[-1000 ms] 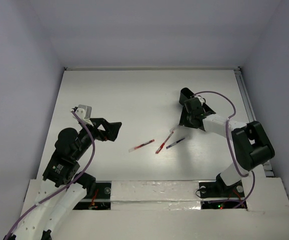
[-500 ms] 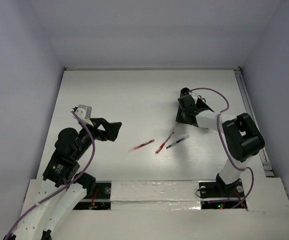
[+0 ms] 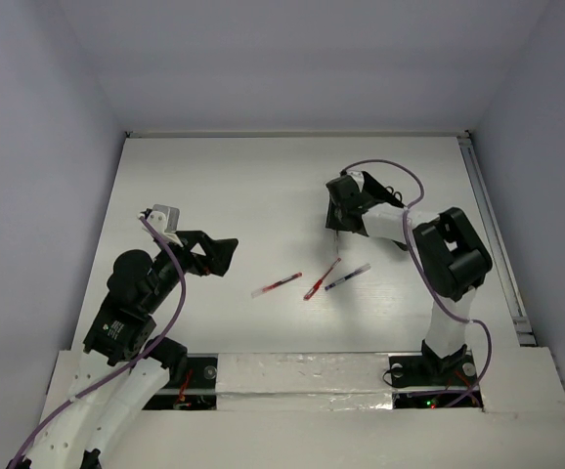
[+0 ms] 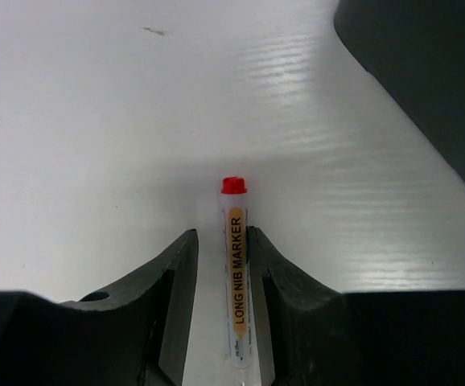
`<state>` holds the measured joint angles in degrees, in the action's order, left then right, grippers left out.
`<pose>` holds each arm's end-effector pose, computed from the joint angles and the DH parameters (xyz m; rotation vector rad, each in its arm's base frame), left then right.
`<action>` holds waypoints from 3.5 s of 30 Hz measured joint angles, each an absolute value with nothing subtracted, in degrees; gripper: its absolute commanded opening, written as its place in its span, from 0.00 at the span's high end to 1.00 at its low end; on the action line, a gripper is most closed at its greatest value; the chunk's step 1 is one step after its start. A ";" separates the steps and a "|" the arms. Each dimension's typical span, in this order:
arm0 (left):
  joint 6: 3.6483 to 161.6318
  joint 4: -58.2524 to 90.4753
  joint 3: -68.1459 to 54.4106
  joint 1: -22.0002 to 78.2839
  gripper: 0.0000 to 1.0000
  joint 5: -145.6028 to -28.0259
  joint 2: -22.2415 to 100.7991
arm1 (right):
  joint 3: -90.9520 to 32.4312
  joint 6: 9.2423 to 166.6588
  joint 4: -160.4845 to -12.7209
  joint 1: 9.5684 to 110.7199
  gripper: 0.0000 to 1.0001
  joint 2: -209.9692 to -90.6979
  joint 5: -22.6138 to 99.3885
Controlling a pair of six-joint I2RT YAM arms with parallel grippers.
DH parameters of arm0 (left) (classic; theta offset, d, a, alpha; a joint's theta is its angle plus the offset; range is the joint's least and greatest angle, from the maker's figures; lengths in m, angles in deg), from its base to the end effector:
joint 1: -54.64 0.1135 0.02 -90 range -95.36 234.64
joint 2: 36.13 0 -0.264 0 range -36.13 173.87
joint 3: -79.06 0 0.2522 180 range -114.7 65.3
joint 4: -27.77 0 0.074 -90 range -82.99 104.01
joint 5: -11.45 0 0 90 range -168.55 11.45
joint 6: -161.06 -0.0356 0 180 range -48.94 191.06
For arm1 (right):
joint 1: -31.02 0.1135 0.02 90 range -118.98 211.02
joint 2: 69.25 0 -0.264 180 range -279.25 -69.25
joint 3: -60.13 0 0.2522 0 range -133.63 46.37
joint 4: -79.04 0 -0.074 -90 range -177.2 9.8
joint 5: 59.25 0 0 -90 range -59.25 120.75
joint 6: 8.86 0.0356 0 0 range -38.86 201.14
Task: Sort the stationery into containers
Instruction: Move the pen to the center of the board, then pick up the pen from the center of the board, then place the pen in the storage box.
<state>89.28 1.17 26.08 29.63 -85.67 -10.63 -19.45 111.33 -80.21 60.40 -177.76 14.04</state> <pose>0.1021 -0.0525 0.3452 0.1949 1.5853 -0.6885 0.3488 0.1846 0.1594 0.1458 2.3891 0.1312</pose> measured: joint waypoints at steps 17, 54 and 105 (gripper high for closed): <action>89.28 1.14 26.08 29.63 0.01 -85.65 -10.87 | -31.23 104.16 -68.98 60.43 0.76 -184.06 12.70; 89.28 1.17 26.08 29.63 0.01 -85.65 -10.92 | -6.16 94.20 -97.09 46.70 1.00 -141.06 -9.20; 89.28 1.32 26.08 29.60 0.01 -85.65 -11.53 | 1.21 75.53 -109.22 48.43 0.67 -148.80 -11.86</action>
